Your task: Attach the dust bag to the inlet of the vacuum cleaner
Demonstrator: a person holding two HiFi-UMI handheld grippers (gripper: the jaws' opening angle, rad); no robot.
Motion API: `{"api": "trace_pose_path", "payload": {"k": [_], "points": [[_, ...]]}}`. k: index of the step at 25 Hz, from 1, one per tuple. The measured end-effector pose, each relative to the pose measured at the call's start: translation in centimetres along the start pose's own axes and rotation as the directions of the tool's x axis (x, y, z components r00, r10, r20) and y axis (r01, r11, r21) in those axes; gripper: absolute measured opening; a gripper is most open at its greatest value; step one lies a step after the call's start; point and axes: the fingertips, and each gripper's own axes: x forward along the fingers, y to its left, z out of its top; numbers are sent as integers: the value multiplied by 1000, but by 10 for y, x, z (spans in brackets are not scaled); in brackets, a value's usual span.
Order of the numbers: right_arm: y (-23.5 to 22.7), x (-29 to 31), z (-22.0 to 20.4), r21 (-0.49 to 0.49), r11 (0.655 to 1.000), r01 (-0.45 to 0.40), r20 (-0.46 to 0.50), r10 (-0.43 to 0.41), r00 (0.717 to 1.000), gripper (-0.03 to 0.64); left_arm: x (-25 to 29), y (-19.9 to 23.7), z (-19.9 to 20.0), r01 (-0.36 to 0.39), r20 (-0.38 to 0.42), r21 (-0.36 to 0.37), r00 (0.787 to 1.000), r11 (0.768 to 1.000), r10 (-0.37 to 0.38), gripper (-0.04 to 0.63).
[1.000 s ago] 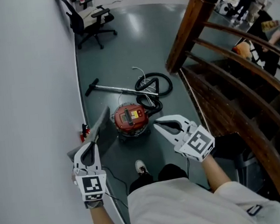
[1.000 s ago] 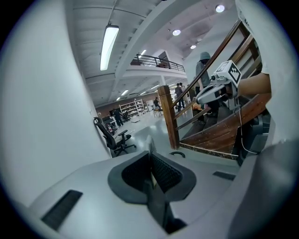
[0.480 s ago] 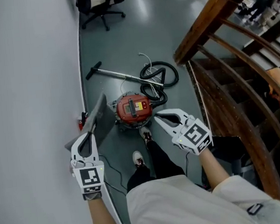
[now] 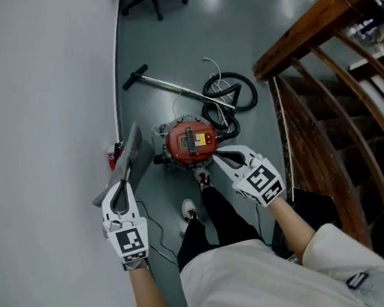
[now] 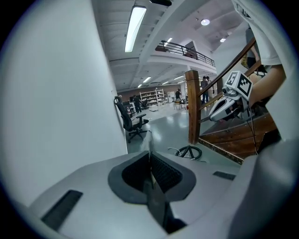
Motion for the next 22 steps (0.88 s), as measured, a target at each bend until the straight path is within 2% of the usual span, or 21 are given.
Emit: {"api": "trace_pose_path", "payload": {"k": [6,12,17,22], "points": [[-11,56,-25,-3,998,-56,-64,55,996,31,39,17,-45,-75,-18,-90,997,993,74,20],[-25,91,-55,-33,995,-91,-129,86,988,29,65,17,-76,-120,-58,-195,992,973,110,20],[-45,120,-93,-2,997,-75,-166,74,983,29,91,11,-95,-117,-70,-206,992,971,105,20],[-62,143,-126,68,996,-50,-149,59,987,30,113,2,-123,-133,-98,-225,989,965,114,18]]}}
